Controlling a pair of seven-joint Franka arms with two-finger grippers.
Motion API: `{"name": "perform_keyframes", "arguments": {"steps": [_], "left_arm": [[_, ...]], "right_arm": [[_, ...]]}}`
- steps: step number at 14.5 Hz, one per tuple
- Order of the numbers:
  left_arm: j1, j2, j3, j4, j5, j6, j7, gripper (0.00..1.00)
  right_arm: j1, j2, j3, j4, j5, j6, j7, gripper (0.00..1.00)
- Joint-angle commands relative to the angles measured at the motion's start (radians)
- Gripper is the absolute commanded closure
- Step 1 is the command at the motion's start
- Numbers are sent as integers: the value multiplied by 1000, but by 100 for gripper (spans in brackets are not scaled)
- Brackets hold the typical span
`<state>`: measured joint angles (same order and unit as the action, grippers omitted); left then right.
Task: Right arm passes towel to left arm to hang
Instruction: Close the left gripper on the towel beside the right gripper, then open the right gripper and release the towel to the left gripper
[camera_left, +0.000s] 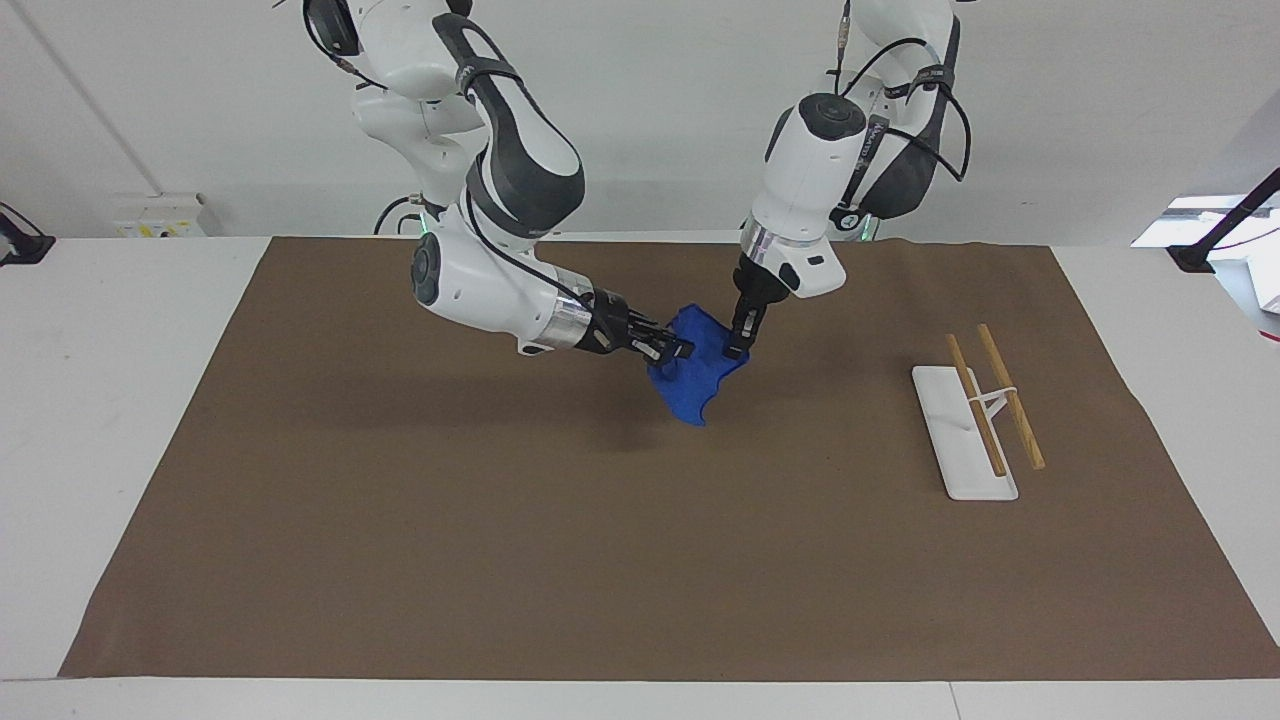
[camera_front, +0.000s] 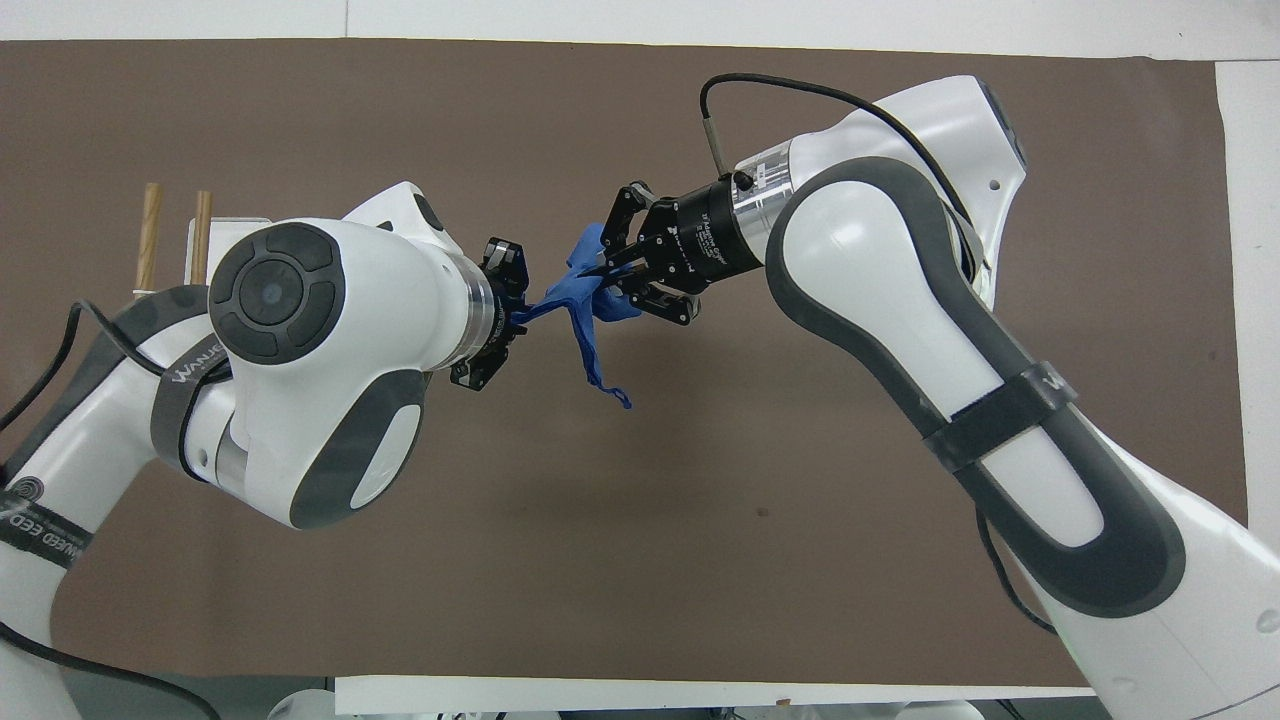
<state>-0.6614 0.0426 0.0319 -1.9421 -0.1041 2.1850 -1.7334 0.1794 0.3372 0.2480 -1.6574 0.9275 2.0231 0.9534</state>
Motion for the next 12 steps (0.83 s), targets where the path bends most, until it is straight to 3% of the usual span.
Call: {"name": "perform_keyframes", "arguments": {"steps": [1,4,5,6,7,9,12], "left_arm": [[-6,-26,11,-34,-12,27,-6,100],[0,-18,16,-18,-9,24,-5,100],[0,-17,17,-17,-6,22,-5,100],[2,-15,17,-12,-3,19,-5,100],[3,-14,19,0,-2,9,-3,100],[5,-10,22,31,15,-48,-2,100],[37,-15,22,113,70,-198,32,100]], "right_arm": [[-1,-26,2,-33,28,19,13,99],[0,-26,2,-33,27,20,13,97],[0,-27,2,-33,25,20,10,81],[0,-26,2,-33,18,20,5,51],[0,-26,1,-28,8,19,-2,4],[0,-29,1,-24,-89,16,-54,0],[-15,-58,2,-18,-491,-4,-261,0]]}}
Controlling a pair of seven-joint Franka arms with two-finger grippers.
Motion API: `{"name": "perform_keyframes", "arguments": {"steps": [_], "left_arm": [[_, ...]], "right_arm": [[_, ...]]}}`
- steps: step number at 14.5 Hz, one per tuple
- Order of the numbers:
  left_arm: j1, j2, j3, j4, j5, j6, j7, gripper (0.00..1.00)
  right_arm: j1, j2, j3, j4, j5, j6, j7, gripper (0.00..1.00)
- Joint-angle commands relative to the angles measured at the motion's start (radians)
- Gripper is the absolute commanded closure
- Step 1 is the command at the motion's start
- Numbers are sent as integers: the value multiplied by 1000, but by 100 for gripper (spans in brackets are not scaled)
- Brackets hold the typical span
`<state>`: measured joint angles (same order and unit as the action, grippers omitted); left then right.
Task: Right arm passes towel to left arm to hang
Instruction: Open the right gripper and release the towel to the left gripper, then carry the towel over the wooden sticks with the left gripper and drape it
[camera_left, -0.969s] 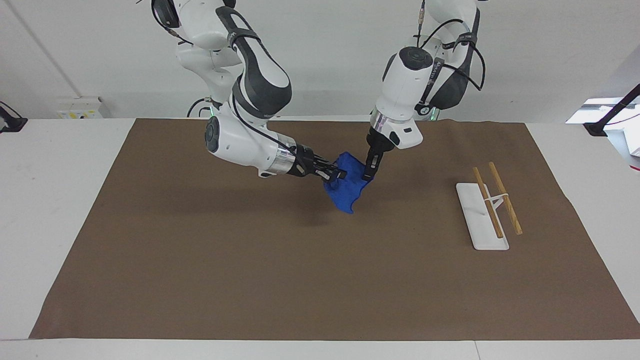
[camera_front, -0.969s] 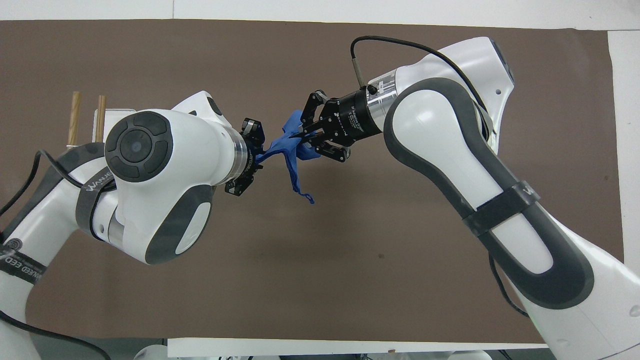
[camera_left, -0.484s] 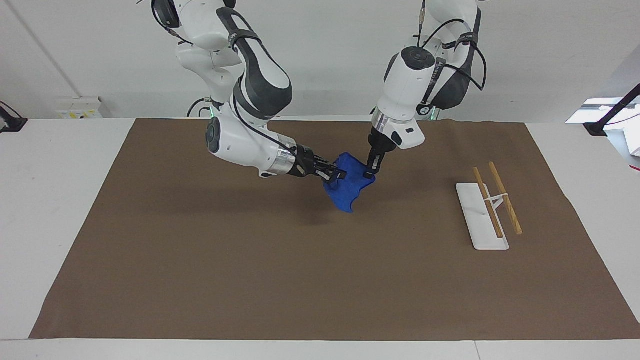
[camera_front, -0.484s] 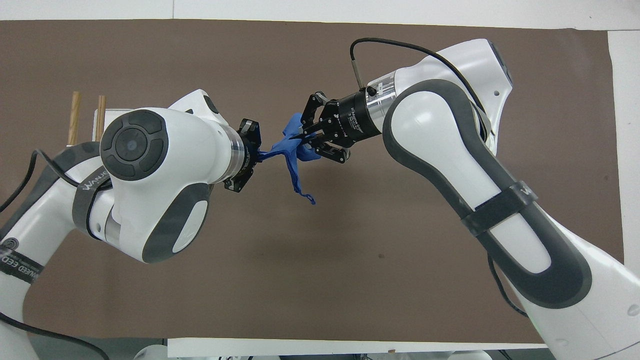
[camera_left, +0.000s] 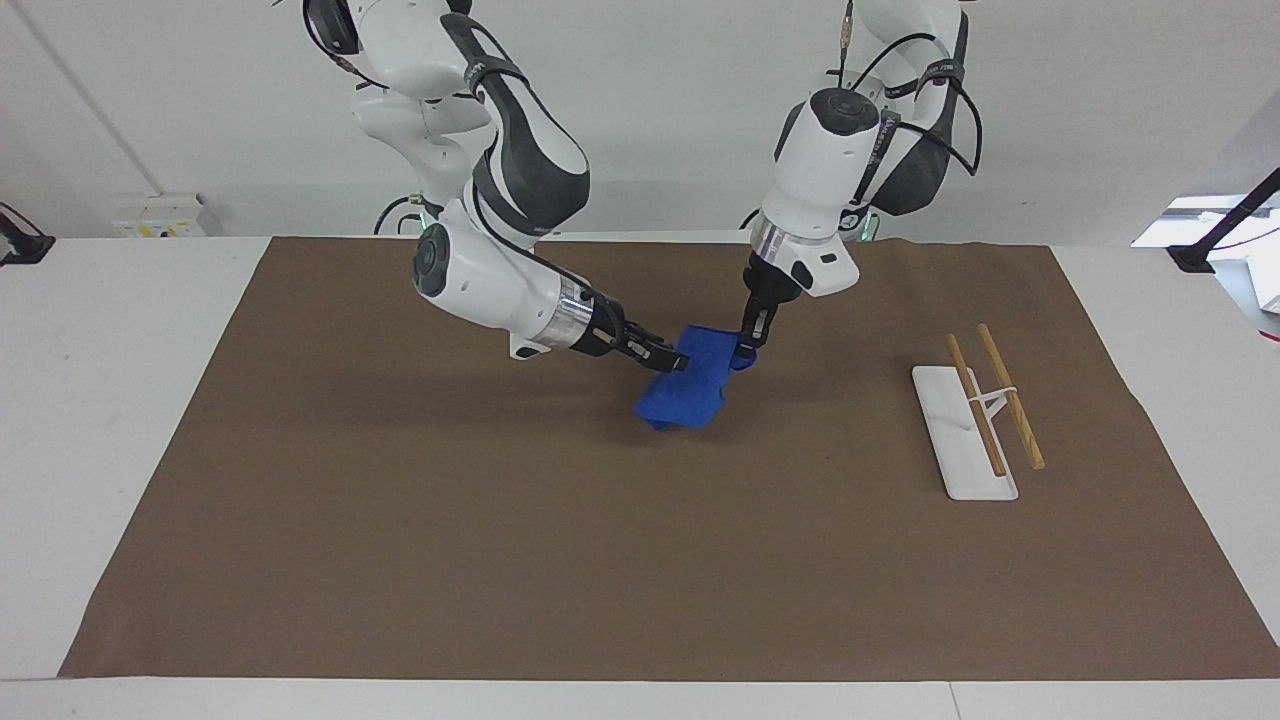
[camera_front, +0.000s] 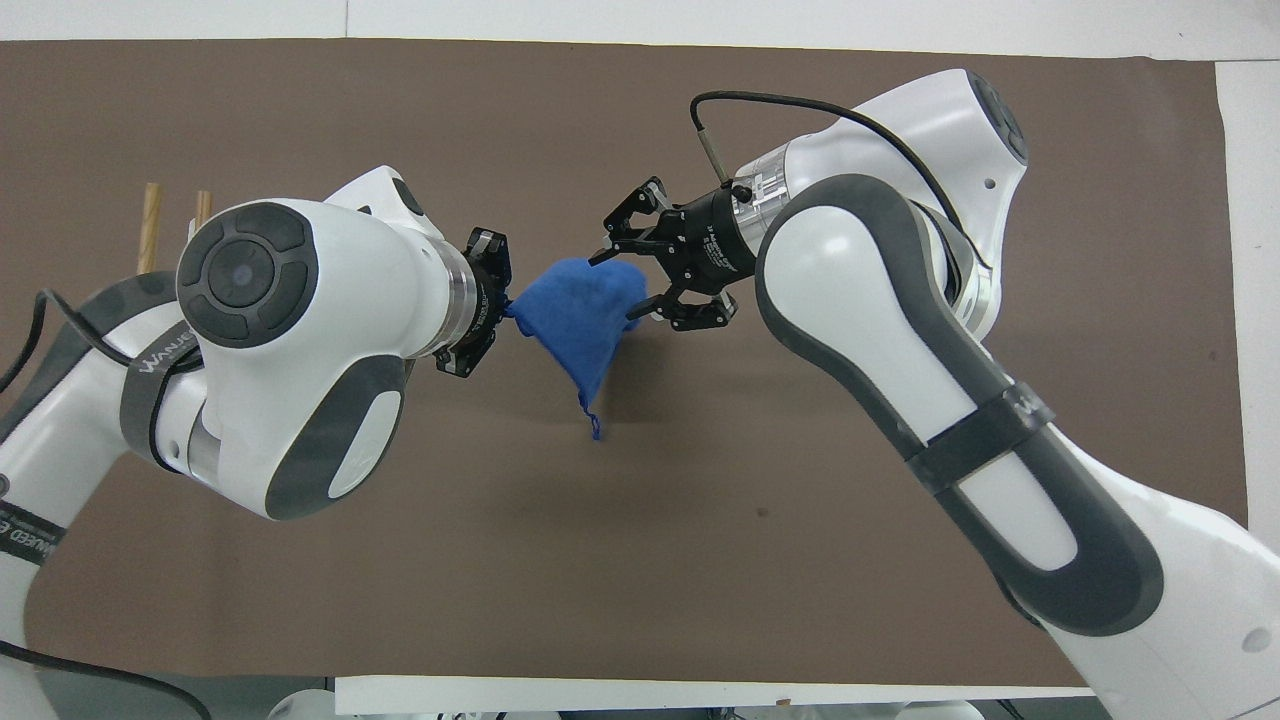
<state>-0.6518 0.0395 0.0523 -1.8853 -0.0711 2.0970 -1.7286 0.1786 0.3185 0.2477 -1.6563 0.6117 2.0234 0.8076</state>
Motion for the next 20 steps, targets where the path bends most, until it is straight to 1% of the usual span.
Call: {"name": "perform_keyframes", "arguments": {"steps": [1,2,3,5,6,7,9,10,12,14,15,16,18,20], "left_arm": [[37,-16,1,83,42,-173,76,100],[52,-21,1,100,43,-222,127,100],[78,-26,3,113,53,-273,173,100],[113,-42,3,132,133,-353,221,100],[138,-52,3,132,172,-371,234,100],[167,-56,3,132,184,-385,254,100],[225,-64,3,129,194,-400,294,100],[259,-66,3,123,209,-397,308,100],[334,-69,3,106,223,-379,365,99],[414,-67,1,101,256,-344,444,99],[446,-67,1,97,264,-318,467,99],[486,-66,1,91,269,-289,484,99],[552,-63,1,87,292,-255,527,99],[601,-61,1,86,303,-227,553,99]], "right_arm": [[-30,-47,-1,-19,-269,-23,-166,0],[-50,-52,-5,-19,-332,-44,-200,0],[-83,-53,-5,-17,-422,-67,-259,0],[-135,-78,-5,-17,-609,-116,-440,0],[-168,-96,-5,-16,-666,-150,-526,0],[-204,-125,-5,-5,-690,-194,-591,0],[-272,-169,-8,54,-728,-332,-709,0],[-304,-197,-7,88,-789,-386,-784,0],[-356,-229,-7,177,-816,-483,-864,0],[-369,-230,-10,303,-828,-618,-915,0],[-370,-230,-10,337,-834,-659,-938,0],[-370,-231,-10,345,-819,-686,-944,0],[-372,-246,-7,334,-822,-699,-947,0],[-378,-245,-7,332,-816,-689,-947,0]]}}
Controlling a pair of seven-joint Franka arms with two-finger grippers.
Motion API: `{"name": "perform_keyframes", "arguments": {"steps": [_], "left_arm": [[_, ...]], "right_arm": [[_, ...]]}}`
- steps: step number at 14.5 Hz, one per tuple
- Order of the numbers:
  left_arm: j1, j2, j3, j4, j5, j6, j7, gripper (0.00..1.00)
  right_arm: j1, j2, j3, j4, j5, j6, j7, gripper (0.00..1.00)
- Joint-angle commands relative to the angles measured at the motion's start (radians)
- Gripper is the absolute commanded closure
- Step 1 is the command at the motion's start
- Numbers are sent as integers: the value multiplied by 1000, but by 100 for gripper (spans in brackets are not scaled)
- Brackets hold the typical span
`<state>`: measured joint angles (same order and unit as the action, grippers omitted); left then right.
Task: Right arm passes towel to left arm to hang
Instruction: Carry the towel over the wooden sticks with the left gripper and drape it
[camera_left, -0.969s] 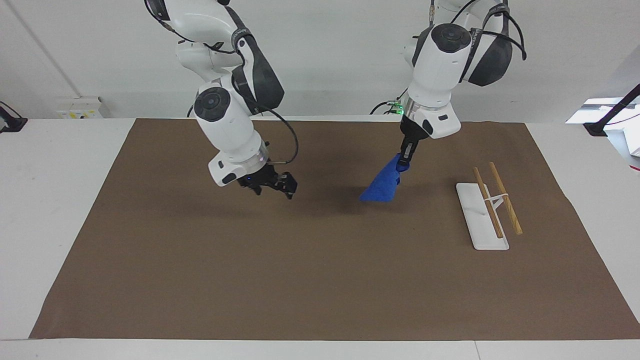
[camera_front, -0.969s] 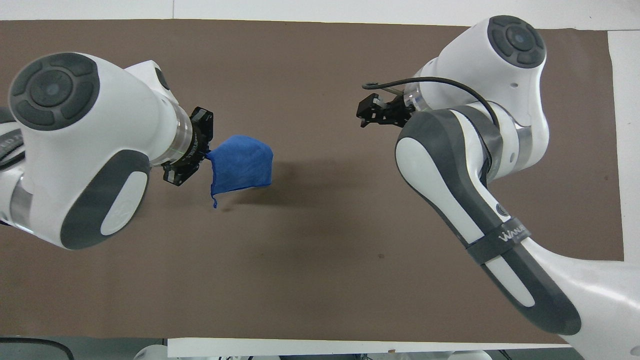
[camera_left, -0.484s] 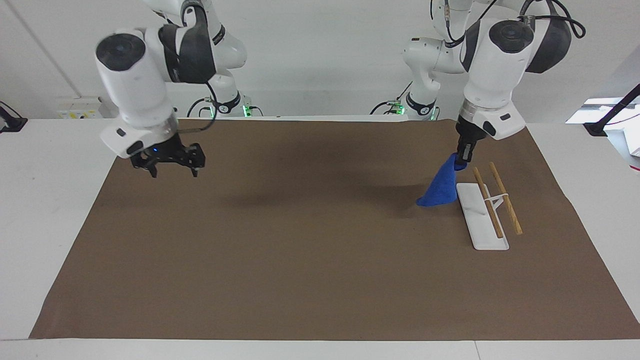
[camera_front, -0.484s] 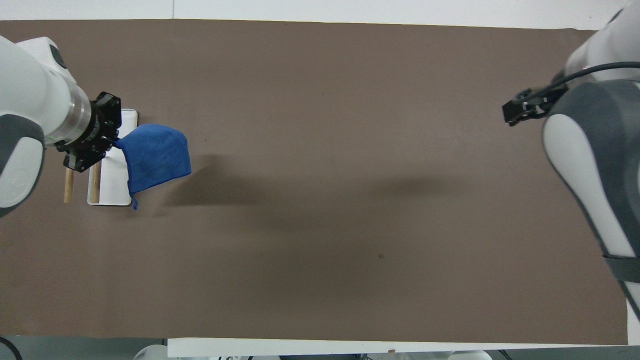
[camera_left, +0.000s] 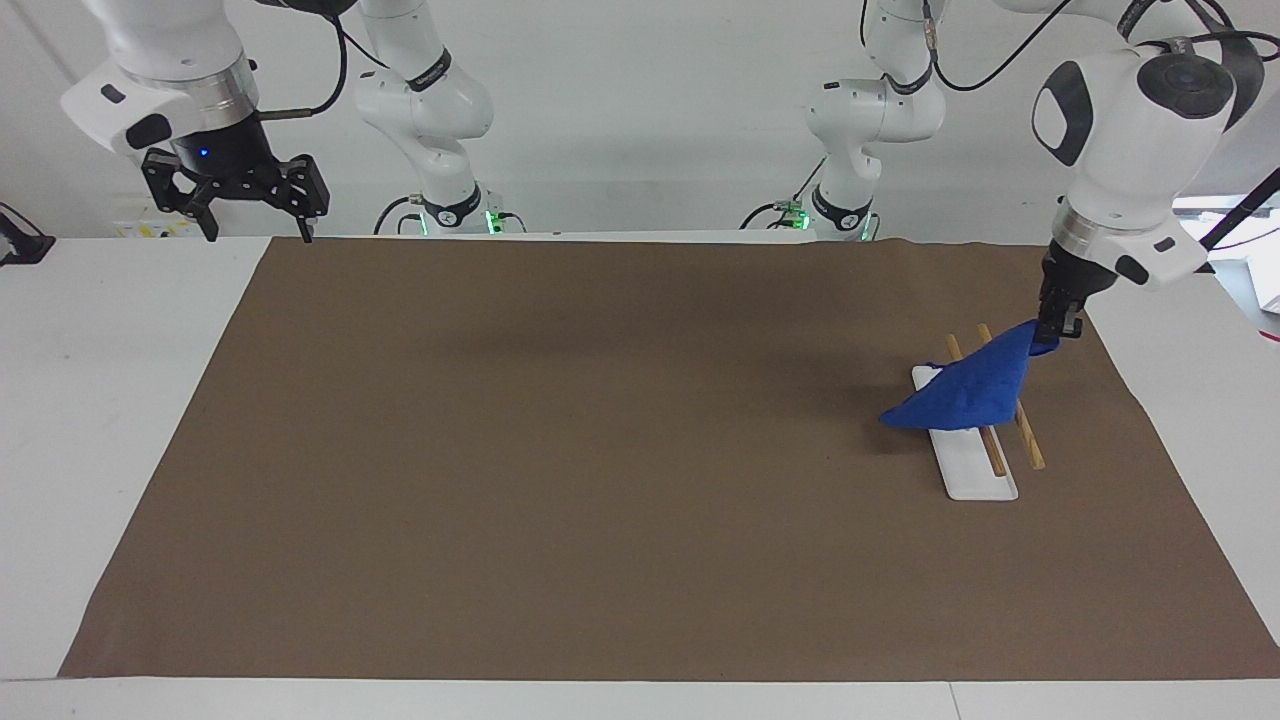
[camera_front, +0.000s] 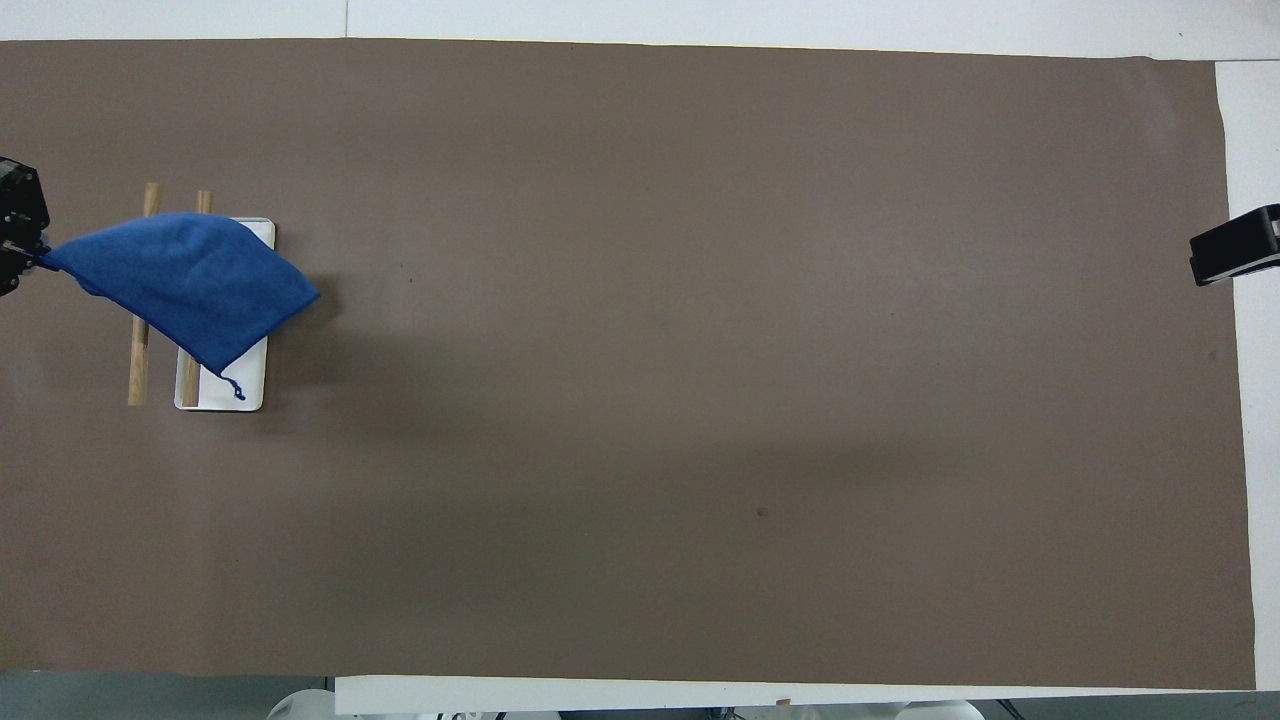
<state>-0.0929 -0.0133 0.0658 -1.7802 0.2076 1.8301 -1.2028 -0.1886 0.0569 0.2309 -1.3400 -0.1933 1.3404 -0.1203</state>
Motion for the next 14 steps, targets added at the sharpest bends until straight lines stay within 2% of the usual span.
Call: {"name": "perform_keyframes", "arguments": {"steps": [1,3,5,7,9,10,11,12,13,14], "left_arm": [[61,-8,-12,-28,24,61,32,98],[94,-16,-12,-68,24,130,34,98],[122,-54,-12,-157,24,223,80,98],[183,-86,-12,-240,24,320,135,98],[215,-86,-12,-286,24,369,181,96],[241,-86,-14,-306,24,383,225,86],[261,-86,-12,-315,23,388,280,55],[283,-83,-12,-315,23,388,329,30],[306,-82,-12,-315,21,385,360,18],[308,-80,-14,-311,21,380,359,0]], "right_arm": [[-11,15,10,12,-9,-15,-19,0],[-47,14,19,-7,17,-24,-22,0],[44,-6,-83,-14,63,-23,-12,0],[61,-46,-103,-65,71,-4,-6,0],[92,-66,-123,-94,71,-9,36,0],[101,-75,-131,-108,71,-15,42,0],[118,-84,-133,-122,69,-21,63,0],[130,-88,-134,-122,69,-27,100,0],[132,-94,-134,-123,69,-39,114,0],[132,-94,-142,-123,69,-41,107,0]]}}
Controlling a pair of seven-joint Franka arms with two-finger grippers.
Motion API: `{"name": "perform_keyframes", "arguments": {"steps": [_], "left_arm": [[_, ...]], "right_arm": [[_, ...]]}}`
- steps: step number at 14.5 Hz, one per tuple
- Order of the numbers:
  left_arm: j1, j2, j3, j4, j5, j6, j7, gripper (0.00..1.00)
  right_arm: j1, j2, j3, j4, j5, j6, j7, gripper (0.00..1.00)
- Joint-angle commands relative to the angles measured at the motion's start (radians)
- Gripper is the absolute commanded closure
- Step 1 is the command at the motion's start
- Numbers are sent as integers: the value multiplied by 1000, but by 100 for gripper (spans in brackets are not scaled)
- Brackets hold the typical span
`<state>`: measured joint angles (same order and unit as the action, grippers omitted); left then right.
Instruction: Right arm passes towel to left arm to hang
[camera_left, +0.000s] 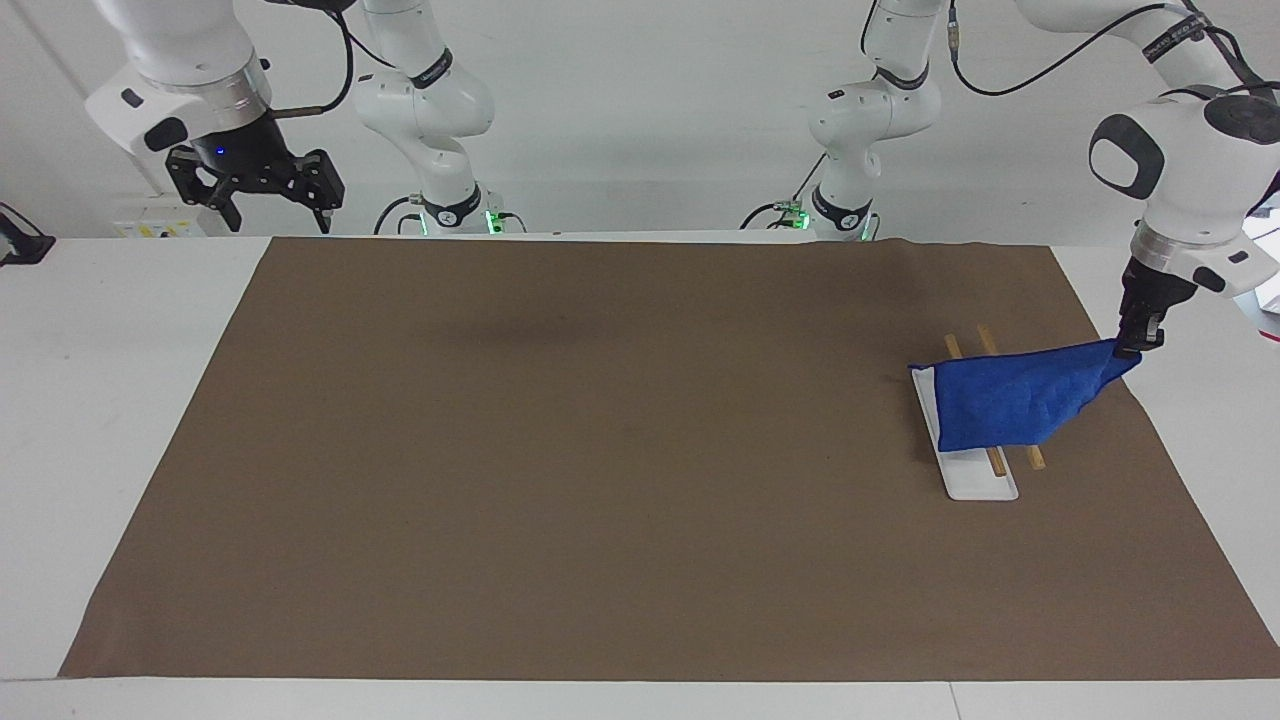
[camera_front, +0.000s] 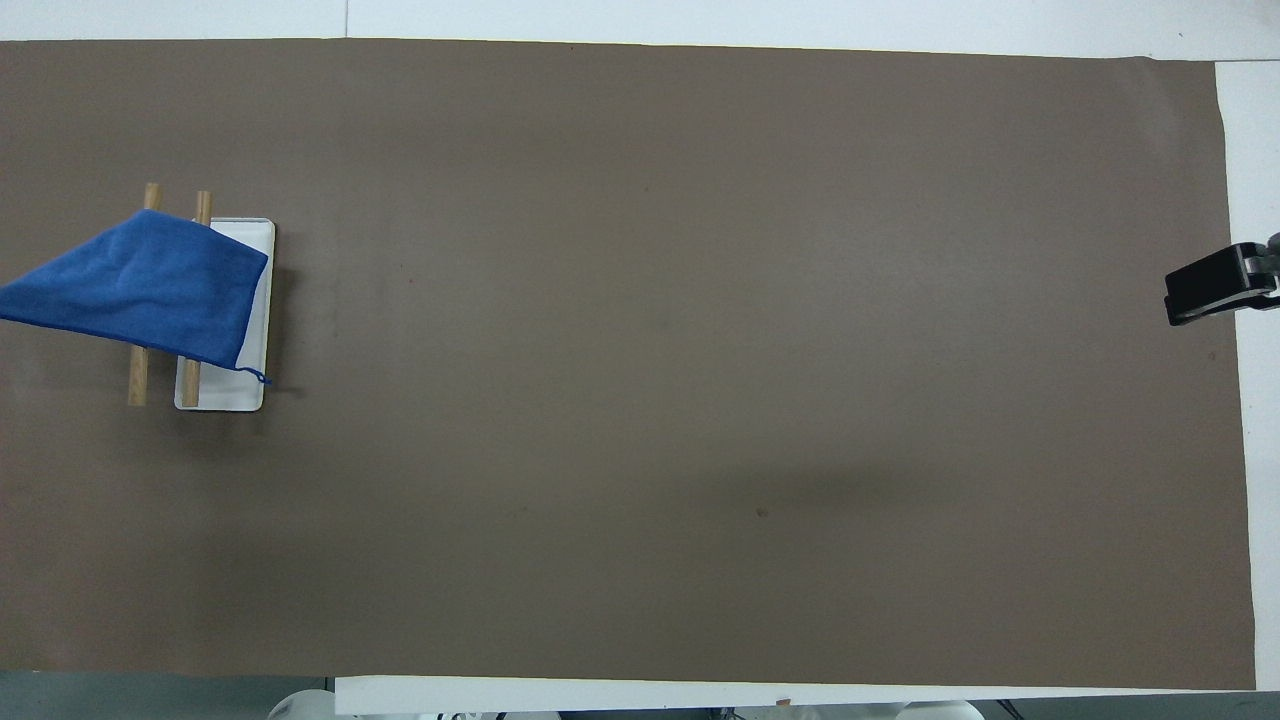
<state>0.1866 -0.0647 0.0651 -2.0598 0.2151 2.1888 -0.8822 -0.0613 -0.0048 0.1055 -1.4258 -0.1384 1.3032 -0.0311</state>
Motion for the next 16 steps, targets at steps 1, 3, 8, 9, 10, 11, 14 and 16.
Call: {"name": "perform_keyframes", "arguments": {"steps": [1,3,8,9,10,11,14,16], "left_arm": [[25,-26,-11,-25,13,19,37,0],[7,-20,-14,21,12,-15,32,0],[-96,-26,-24,184,-46,-99,25,0],[-125,-24,-24,216,-48,-174,37,0],[-153,-17,-25,269,-46,-270,57,0],[-179,-3,-25,306,-48,-340,110,0],[-246,-6,-28,310,-78,-470,280,0],[-260,-20,-30,297,-153,-536,412,0]], "right_arm": [[14,-32,-38,-38,14,1,16,0],[31,-34,-59,-48,16,-4,25,0],[29,-15,-64,-45,14,5,19,0],[28,-15,-64,-45,14,5,17,0],[28,-14,-64,-44,14,5,17,0],[26,-14,-64,-42,13,7,16,0],[28,-12,-63,-38,16,7,17,0],[28,-12,-63,-38,16,5,19,0]]}}
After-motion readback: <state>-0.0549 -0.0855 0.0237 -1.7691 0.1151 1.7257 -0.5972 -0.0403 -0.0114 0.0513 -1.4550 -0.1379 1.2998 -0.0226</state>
